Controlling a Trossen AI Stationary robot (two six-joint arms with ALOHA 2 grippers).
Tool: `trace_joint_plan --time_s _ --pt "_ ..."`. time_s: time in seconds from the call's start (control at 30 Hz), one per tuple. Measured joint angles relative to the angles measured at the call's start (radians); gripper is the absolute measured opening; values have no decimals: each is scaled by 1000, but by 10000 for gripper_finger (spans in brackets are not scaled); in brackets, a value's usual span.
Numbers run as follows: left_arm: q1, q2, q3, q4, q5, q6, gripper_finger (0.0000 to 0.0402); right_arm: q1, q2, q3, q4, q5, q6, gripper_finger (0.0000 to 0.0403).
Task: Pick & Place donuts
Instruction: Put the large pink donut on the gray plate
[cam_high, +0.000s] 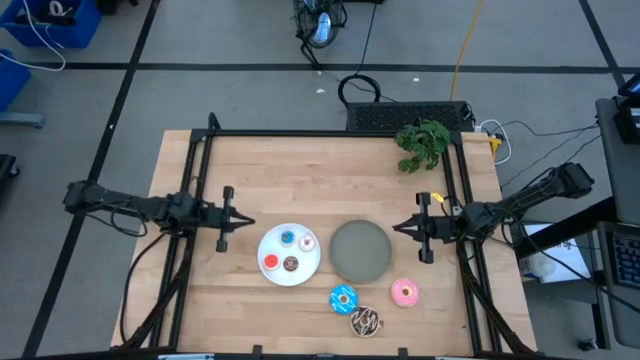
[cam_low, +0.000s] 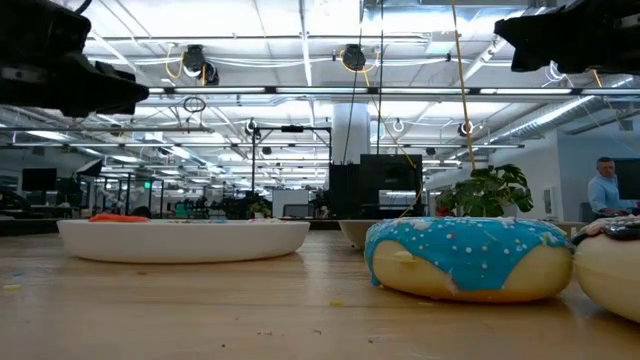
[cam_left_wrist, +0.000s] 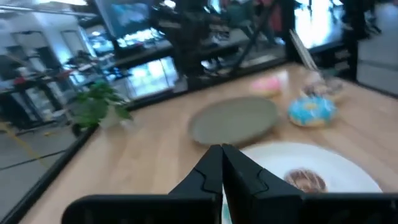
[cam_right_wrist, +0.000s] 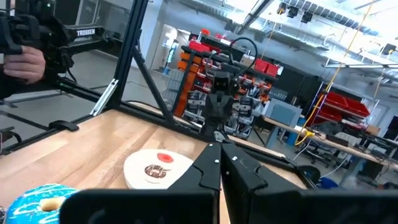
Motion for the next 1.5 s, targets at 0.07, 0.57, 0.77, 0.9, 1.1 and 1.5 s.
trace_joint_plan --time_s 0.07,0.57,0.77,0.9,1.1,1.5 --pt "3 -1 0 23 -56 -6 18 0 0 0 0 25 19 0" --pt "4 4 0 -59 -387 44 13 115 294 709 -1002 443 392 0" --pt "4 4 0 -24 -386 -37 37 203 508 971 -1309 405 656 0" --pt "4 4 0 0 -386 -117 41 269 670 1126 -1531 322 835 0" --pt "4 4 0 4 -386 -145 42 317 849 1271 -1837 69 1139 0" --pt "4 4 0 21 -387 -90 42 321 946 1263 -1863 -33 1306 5"
